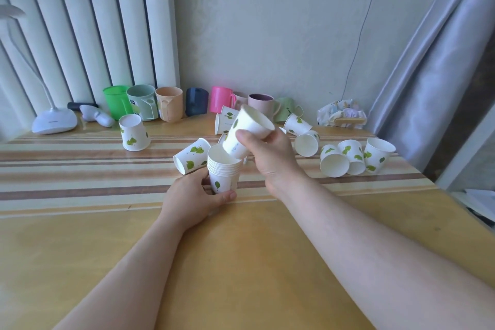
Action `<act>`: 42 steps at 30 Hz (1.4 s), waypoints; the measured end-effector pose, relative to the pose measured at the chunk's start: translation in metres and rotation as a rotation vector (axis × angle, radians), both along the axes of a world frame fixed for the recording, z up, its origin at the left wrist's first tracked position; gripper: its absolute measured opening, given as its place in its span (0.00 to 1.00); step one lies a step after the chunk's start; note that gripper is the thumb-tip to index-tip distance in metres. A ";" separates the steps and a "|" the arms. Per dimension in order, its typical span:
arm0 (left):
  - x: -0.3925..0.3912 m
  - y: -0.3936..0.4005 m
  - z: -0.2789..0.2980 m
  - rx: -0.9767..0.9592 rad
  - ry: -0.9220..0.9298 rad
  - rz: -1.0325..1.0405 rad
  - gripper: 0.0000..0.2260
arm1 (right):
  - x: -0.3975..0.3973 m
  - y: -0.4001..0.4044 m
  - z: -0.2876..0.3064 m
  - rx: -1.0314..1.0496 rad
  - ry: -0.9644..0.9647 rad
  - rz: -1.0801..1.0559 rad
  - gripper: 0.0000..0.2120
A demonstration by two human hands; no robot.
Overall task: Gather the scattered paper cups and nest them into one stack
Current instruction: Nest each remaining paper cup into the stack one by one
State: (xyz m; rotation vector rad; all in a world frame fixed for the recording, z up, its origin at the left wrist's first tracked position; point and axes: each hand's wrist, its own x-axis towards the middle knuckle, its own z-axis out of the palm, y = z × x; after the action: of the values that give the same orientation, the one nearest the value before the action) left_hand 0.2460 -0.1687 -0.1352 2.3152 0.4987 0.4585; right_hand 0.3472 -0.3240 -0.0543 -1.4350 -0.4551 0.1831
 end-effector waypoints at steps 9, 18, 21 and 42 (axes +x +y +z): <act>-0.002 -0.002 0.002 -0.014 -0.004 -0.004 0.18 | -0.012 0.012 -0.001 -0.165 -0.106 0.061 0.19; -0.001 -0.001 0.002 0.022 -0.010 -0.004 0.20 | -0.012 0.009 -0.014 -0.276 -0.116 0.135 0.19; -0.001 -0.001 0.001 0.029 -0.008 -0.006 0.21 | -0.003 0.006 -0.019 -0.273 -0.055 0.233 0.24; 0.007 0.003 -0.003 0.052 -0.076 0.113 0.18 | 0.067 0.045 -0.053 -1.002 -0.371 0.014 0.32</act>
State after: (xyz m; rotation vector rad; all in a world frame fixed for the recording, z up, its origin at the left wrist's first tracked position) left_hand 0.2529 -0.1661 -0.1384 2.3179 0.5882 0.6182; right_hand 0.4146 -0.2788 -0.1074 -2.4708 -0.7273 0.1608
